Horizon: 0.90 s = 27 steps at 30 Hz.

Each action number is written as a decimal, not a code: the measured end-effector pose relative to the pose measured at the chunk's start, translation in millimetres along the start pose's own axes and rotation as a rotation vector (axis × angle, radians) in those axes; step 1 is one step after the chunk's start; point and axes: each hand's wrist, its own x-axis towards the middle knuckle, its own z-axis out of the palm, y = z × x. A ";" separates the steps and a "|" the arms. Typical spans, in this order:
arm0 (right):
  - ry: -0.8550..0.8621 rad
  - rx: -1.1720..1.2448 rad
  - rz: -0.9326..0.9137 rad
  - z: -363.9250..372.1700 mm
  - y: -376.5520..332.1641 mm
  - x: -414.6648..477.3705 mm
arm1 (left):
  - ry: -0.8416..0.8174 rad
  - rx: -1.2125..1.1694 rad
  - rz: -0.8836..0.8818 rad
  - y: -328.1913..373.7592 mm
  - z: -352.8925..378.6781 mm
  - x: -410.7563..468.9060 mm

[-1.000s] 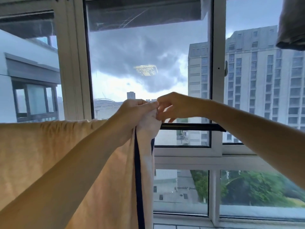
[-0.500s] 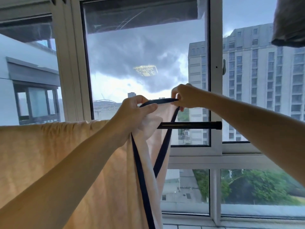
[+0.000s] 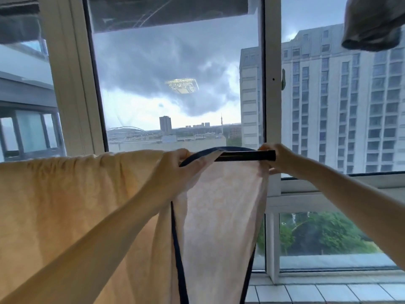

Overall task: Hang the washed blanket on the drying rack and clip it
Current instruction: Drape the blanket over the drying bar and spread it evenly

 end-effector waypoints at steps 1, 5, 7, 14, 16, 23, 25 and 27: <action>-0.026 0.015 0.012 8.0 4.0 -3.0 | 0.007 0.025 0.022 -2.3 3.2 -1.2; -0.024 0.059 -0.046 29.2 1.8 -17.8 | 0.017 0.077 0.086 -5.3 14.8 -5.7; -0.005 0.102 -0.093 31.5 -2.4 -21.2 | 0.072 0.132 0.119 -4.9 18.6 -5.5; 0.052 0.031 -0.158 37.2 -8.6 -43.3 | 0.165 0.309 0.218 -8.2 26.0 -12.5; 0.118 0.072 -0.155 31.9 -11.1 -47.4 | 0.193 0.405 0.282 -4.3 23.3 -12.9; 0.245 0.060 -0.198 24.5 -20.1 -55.5 | 0.271 0.651 0.424 1.6 25.5 -19.8; 0.150 -0.004 -0.204 42.0 -14.5 -68.8 | 0.241 0.776 0.476 -7.9 35.2 -35.3; 0.116 0.010 -0.217 54.7 -8.7 -76.9 | 0.182 0.849 0.495 -21.3 42.7 -43.9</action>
